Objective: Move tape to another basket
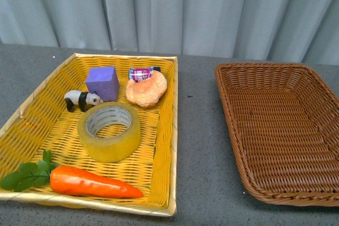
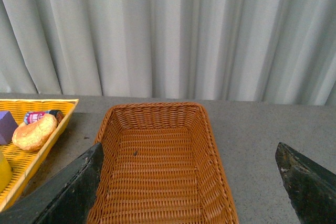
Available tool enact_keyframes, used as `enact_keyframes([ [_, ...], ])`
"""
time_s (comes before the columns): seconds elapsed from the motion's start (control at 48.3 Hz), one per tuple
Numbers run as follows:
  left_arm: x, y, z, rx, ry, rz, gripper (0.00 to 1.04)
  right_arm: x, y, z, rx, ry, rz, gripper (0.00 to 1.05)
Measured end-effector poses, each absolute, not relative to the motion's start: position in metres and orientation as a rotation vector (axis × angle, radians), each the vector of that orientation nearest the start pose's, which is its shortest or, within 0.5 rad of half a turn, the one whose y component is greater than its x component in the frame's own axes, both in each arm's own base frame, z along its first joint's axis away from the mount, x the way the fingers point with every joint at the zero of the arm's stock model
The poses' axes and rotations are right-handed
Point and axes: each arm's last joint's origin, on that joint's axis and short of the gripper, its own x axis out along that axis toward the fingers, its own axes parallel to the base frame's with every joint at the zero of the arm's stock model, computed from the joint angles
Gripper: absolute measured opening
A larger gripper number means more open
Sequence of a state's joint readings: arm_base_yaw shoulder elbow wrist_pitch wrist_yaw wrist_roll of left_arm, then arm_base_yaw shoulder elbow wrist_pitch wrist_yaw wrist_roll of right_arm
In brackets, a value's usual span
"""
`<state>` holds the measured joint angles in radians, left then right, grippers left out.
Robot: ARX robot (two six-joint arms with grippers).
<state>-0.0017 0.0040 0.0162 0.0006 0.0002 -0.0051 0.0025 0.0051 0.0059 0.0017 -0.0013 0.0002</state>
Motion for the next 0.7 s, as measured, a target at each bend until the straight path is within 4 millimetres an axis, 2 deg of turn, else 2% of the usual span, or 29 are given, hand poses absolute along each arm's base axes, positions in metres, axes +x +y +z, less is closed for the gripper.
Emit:
enact_keyframes([
  [0.704,0.0969,-0.0002,0.1688,-0.005,-0.013,-0.002,0.98,0.0977,0.0003,0.1653,0.0,-0.002,0.004,0.96],
])
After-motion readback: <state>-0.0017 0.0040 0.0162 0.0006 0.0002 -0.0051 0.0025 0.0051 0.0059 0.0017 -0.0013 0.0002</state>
